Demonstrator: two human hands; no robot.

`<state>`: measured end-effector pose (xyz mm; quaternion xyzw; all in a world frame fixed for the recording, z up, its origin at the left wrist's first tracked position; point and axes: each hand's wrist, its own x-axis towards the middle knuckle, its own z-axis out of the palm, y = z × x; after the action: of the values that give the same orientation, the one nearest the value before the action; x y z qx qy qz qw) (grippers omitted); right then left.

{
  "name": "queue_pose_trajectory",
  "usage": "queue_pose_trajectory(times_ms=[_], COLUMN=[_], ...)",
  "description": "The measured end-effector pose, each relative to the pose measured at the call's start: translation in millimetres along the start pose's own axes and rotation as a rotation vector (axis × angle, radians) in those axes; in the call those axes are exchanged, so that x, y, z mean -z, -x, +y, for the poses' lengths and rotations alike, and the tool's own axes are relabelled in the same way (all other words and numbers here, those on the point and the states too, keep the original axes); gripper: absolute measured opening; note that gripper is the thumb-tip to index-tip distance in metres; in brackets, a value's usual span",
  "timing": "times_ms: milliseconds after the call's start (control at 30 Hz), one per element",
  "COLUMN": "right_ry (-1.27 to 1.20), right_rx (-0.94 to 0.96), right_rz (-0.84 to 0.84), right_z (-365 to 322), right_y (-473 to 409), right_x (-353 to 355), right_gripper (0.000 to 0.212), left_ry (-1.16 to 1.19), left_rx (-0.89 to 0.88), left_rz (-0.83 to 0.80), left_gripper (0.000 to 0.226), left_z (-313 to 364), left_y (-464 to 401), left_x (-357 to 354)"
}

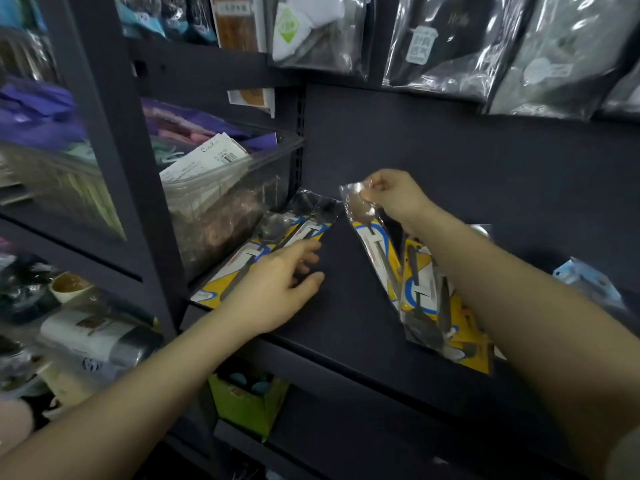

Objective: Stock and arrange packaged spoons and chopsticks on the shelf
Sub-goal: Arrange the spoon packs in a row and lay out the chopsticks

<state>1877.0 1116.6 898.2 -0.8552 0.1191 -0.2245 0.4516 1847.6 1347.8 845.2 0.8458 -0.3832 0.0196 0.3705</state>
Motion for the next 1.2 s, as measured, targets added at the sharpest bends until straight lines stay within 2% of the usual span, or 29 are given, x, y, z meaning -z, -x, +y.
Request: queue_pose_trajectory(times_ms=[133, 233, 300, 333, 400, 467, 533, 667, 767, 867, 1000, 1100, 1200], right_ry=[-0.358, -0.501, -0.385, -0.246, 0.085, 0.276, 0.347, 0.394, 0.380, 0.332, 0.313, 0.419, 0.591], right_rx=[0.071, 0.066, 0.078, 0.110, 0.195, 0.173, 0.084, -0.039, -0.103, -0.097, -0.032, 0.090, 0.148], right_rz=[-0.042, -0.045, -0.074, -0.098, -0.166, -0.252, -0.325, -0.380, -0.333, -0.325, -0.340, -0.281, -0.251], right_z=[-44.0, -60.5, -60.9, -57.3, -46.6, -36.3, -27.5, -19.4, -13.4, -9.3, -10.2, -6.9, 1.9], right_y=[13.8, 24.0, 29.0, 29.4, 29.1, 29.5, 28.3, 20.5, 14.4, 10.6, 14.5, 19.0, 20.7], right_x=[1.2, -4.8, -15.0, -21.3, -34.6, -49.0, -63.7, -80.7, -81.5, -82.5, -75.8, -56.3, -26.5], right_gripper=[0.023, 0.020, 0.010, 0.010, 0.023, 0.023, 0.021, 0.016, 0.016, 0.021, 0.024, 0.006, 0.025], left_ry=[0.230, 0.394, 0.300, 0.200, -0.020, -0.251, -0.429, -0.446, -0.517, -0.474, -0.389, -0.418, -0.495], left_rx=[0.128, 0.165, 0.168, 0.186, 0.229, 0.240, 0.231, 0.189, 0.092, 0.030, 0.076, 0.076, 0.030], left_rz=[0.046, 0.156, 0.277, 0.315, 0.325, 0.284, 0.210, 0.133, 0.152, 0.063, -0.232, -0.270, -0.272], left_gripper=[0.051, 0.045, 0.039, 0.040, 0.051, 0.052, 0.047, 0.041, 0.039, 0.064, 0.083, 0.107, 0.112], left_z=[16.9, 20.0, 18.3, 15.6, 9.1, 1.1, -8.0, -27.5, -39.3, -50.2, -58.6, -58.5, -58.3], left_y=[-8.4, -5.1, 3.9, 9.4, 21.8, 32.5, 37.4, 33.7, 31.8, 29.1, 22.6, 20.9, 19.8], left_x=[-8.3, -10.2, -5.2, -1.2, 7.6, 14.3, 16.2, 16.0, 16.2, 14.4, 20.4, 25.9, 31.1])
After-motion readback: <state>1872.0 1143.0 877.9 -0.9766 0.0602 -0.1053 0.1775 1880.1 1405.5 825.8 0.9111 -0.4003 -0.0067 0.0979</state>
